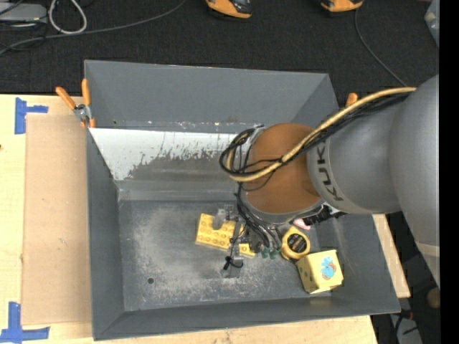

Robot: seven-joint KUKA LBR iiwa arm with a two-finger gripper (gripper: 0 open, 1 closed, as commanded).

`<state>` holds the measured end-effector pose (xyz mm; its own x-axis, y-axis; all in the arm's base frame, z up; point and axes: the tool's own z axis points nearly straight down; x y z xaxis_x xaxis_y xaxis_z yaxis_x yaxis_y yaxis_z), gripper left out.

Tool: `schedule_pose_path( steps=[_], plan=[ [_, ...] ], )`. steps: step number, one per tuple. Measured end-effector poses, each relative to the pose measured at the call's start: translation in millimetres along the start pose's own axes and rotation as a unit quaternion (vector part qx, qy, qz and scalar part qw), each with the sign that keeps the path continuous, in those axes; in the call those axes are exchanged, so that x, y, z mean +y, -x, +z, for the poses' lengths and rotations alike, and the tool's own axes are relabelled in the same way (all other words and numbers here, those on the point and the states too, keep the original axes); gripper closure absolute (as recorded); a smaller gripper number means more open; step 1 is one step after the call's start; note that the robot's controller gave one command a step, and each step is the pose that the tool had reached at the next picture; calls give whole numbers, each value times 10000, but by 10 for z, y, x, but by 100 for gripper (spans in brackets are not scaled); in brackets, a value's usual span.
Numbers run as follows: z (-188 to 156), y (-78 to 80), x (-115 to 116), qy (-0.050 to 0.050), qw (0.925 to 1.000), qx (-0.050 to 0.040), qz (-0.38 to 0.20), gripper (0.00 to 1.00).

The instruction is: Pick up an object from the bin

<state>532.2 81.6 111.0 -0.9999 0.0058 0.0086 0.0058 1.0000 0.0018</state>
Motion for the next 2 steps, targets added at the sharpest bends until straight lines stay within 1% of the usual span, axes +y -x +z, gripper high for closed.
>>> schedule_pose_path(
  steps=[1,2],
  plan=[
    [280,679,-112,8,9994,-19,340,0],
    [295,848,-180,7,9988,-7,483,0]
  ],
)
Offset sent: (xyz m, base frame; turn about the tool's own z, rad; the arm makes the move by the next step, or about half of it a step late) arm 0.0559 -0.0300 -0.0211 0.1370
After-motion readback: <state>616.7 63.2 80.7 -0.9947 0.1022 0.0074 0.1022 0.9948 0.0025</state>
